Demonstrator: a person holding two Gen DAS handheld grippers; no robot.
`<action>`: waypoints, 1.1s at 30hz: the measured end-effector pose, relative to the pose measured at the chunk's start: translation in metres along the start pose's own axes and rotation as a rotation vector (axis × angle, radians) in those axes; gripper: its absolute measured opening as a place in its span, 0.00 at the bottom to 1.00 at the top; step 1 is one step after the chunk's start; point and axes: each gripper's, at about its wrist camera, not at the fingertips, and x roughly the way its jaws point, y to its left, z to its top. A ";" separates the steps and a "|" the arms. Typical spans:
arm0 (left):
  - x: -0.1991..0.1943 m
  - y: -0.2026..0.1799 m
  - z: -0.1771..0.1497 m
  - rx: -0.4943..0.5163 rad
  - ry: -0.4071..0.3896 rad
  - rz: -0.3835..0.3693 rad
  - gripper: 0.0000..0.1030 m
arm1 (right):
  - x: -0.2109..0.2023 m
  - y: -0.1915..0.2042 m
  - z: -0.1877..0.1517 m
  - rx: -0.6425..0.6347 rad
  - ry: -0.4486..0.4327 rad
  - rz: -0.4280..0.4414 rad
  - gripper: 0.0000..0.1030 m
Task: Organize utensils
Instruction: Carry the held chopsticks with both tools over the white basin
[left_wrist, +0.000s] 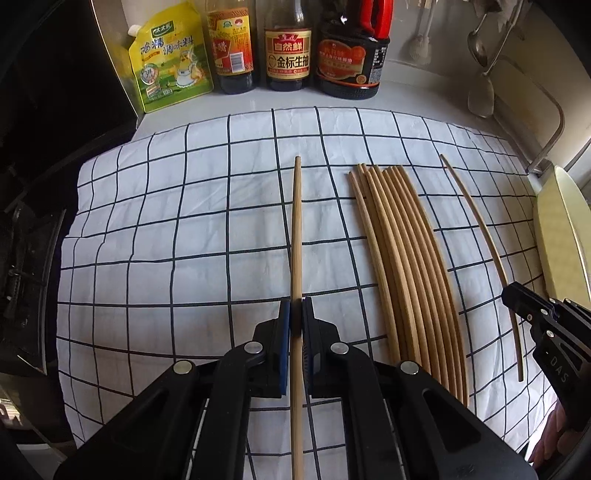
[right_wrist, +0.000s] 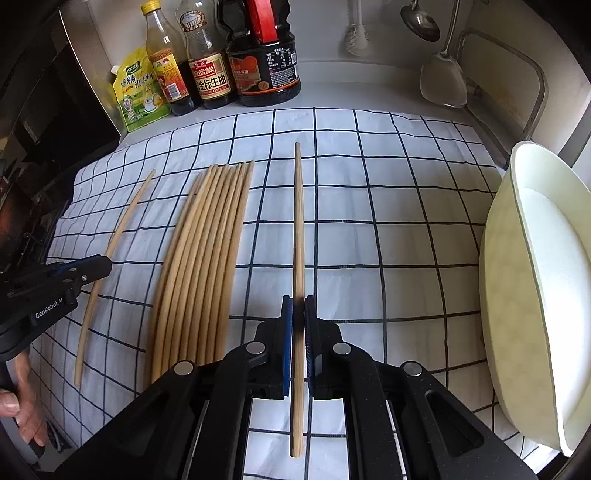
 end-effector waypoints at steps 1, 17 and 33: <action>-0.007 -0.002 0.002 0.007 -0.010 0.000 0.07 | -0.005 0.000 0.001 0.004 -0.008 0.006 0.06; -0.073 -0.106 0.044 0.205 -0.139 -0.175 0.07 | -0.117 -0.067 -0.002 0.148 -0.218 -0.066 0.06; -0.083 -0.252 0.069 0.436 -0.152 -0.393 0.07 | -0.154 -0.198 -0.030 0.405 -0.267 -0.188 0.06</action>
